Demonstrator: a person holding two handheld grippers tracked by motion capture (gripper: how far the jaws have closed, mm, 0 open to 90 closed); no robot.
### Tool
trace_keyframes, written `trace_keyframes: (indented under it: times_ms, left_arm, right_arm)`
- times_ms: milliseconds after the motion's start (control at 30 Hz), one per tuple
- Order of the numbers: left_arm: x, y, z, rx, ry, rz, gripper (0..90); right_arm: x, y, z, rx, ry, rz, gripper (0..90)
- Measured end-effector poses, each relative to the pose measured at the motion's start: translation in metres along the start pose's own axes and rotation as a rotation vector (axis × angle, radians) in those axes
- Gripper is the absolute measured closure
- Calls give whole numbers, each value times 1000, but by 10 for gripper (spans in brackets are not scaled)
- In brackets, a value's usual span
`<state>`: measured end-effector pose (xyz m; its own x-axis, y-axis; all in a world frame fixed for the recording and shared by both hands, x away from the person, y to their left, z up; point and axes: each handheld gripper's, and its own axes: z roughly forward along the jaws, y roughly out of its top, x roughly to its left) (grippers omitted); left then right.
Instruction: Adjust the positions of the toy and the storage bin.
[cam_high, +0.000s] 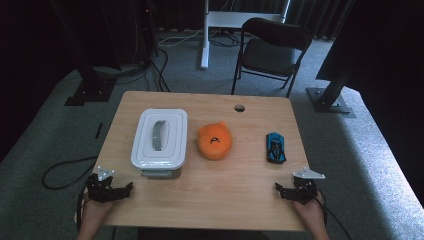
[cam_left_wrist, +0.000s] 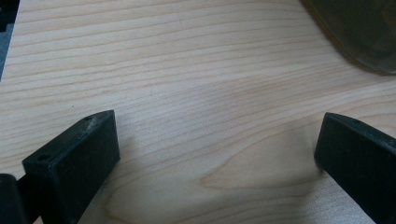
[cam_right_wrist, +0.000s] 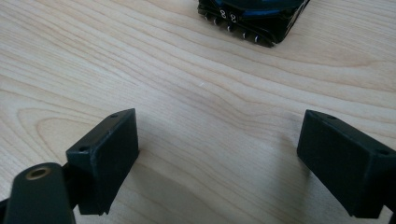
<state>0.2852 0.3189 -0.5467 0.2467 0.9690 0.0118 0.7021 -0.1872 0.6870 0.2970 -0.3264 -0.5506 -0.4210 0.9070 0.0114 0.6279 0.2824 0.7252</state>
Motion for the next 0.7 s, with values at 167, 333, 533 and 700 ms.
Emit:
trace_keyframes:
  times_ms: [167, 333, 533, 700]
  left_arm:
    - [0, 1, 1, 3, -1, 0, 4]
    - [1, 1, 1, 3, -1, 0, 4]
    - [1, 2, 1, 4, -5, 7, 4]
    - [2, 2, 1, 3, -8, 9, 4]
  right_arm:
    - [1, 0, 0, 1, -3, 1, 119]
    - [1, -1, -2, 4, 0, -3, 119]
    - [12, -3, -8, 40, -8, 2, 118]
    - [20, 0, -8, 59, -20, 13, 119]
